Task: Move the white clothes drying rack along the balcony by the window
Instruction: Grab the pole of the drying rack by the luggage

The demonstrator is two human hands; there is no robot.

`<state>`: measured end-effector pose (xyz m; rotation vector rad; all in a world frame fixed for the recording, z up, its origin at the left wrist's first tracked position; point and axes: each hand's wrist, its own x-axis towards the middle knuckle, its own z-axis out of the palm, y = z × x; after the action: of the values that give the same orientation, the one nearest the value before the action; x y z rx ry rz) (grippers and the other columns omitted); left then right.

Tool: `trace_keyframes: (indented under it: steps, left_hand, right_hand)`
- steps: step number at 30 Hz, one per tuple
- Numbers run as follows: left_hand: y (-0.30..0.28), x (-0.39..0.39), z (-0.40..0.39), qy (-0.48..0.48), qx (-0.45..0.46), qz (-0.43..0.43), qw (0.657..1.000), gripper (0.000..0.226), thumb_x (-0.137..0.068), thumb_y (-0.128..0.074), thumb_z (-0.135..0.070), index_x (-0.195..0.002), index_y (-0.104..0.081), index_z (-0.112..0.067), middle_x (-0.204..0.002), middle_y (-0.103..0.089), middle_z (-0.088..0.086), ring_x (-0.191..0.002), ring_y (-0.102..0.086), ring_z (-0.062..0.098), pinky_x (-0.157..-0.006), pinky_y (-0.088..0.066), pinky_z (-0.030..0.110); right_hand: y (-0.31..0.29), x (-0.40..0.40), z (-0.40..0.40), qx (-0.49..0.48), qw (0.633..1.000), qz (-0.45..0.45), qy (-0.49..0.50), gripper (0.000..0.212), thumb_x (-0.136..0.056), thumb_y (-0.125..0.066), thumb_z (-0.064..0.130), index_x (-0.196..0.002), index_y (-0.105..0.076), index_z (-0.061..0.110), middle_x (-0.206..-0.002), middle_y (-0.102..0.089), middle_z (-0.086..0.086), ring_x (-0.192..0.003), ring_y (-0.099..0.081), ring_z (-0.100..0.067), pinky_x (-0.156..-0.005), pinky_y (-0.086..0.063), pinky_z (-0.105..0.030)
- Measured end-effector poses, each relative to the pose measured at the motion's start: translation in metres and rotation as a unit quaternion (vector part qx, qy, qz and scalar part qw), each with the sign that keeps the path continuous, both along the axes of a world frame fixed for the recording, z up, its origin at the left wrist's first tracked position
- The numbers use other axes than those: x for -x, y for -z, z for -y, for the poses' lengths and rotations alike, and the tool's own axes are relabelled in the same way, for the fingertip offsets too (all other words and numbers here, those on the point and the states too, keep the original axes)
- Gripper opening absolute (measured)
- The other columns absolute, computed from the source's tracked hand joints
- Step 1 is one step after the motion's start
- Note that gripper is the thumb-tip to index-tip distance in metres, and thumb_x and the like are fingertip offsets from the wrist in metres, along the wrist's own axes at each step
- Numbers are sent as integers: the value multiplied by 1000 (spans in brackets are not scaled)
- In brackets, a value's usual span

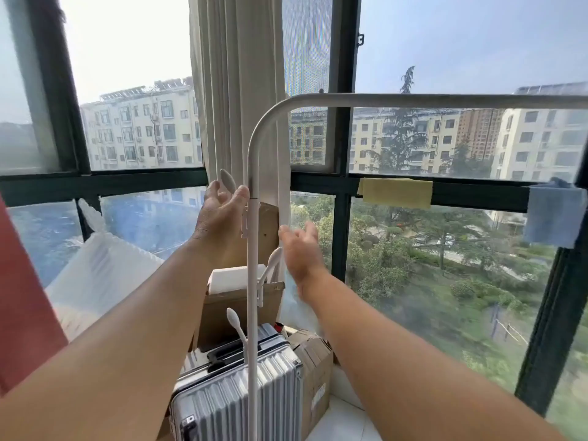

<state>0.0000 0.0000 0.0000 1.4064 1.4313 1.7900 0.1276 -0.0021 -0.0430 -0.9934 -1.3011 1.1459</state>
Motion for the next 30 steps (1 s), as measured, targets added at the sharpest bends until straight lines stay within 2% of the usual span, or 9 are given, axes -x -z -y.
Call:
trace_keyframes:
  steps: [4,7,9,11,15,18,21,25,30]
  left_hand:
    - [6,5,-11,32,4,-20,999,47,-91,-53,-31,-135,-42,-19,-118,-62,3,-86,-58,5,-58,-40,12]
    - [10,6,-18,33,-5,-15,999,27,-89,-58,-22,-114,-56,-14,-103,-65,6,-89,-64,19,-63,-50,19]
    - [14,9,-24,43,-6,6,999,24,-88,-60,-16,-111,-62,-11,-92,-67,1,-83,-64,17,-59,-54,19]
    - [17,12,-28,60,-4,21,998,26,-88,-61,-13,-114,-64,-11,-92,-68,-2,-81,-65,12,-56,-55,14]
    - [19,12,-36,66,-11,19,998,26,-87,-63,-13,-113,-66,-12,-88,-68,-5,-79,-65,10,-65,-57,19]
    - [20,3,-41,76,-13,14,997,19,-87,-63,-12,-106,-67,-15,-88,-68,-3,-79,-66,11,-63,-57,19]
    - [19,-13,-44,83,-25,9,996,13,-88,-62,-11,-99,-66,-17,-88,-68,-3,-77,-65,9,-55,-53,13]
    - [20,-33,-49,89,-24,3,996,12,-88,-63,-15,-98,-66,-21,-85,-66,-9,-76,-64,5,-54,-51,9]
    - [21,-56,-58,99,-27,-6,995,11,-87,-63,-14,-95,-66,-21,-84,-66,-7,-75,-64,6,-55,-52,12]
  right_hand:
    - [13,21,-6,24,998,50,-41,80,-86,-50,14,-149,-2,24,-157,-21,-10,-139,-29,-30,-109,-30,-46]
    - [26,37,-16,33,995,91,-21,80,-87,-54,12,-148,-6,28,-156,-23,-12,-139,-31,-30,-113,-31,-46]
    - [32,48,-21,24,996,85,8,82,-87,-57,12,-148,-4,29,-156,-21,-11,-138,-32,-30,-112,-32,-45]
    - [37,54,-25,23,997,74,30,87,-86,-61,13,-146,0,31,-155,-22,-13,-135,-36,-31,-108,-34,-42]
    - [46,57,-32,14,996,78,36,85,-86,-63,11,-143,-1,22,-153,-26,-12,-120,-50,-25,-94,-38,-28]
    - [49,51,-34,0,993,99,66,65,-85,-63,13,-129,-15,20,-125,-50,-14,-97,-56,-23,-89,-47,-32]
    - [49,38,-37,-7,991,105,87,52,-86,-62,14,-118,-21,18,-101,-50,-10,-85,-55,-23,-89,-51,-40]
    - [49,18,-42,-16,990,98,104,45,-86,-62,12,-104,-21,19,-98,-45,-9,-84,-52,-22,-83,-50,-37]
    - [53,-6,-53,-21,986,109,122,46,-86,-62,15,-100,-19,20,-101,-44,-7,-86,-50,-22,-78,-44,-31]
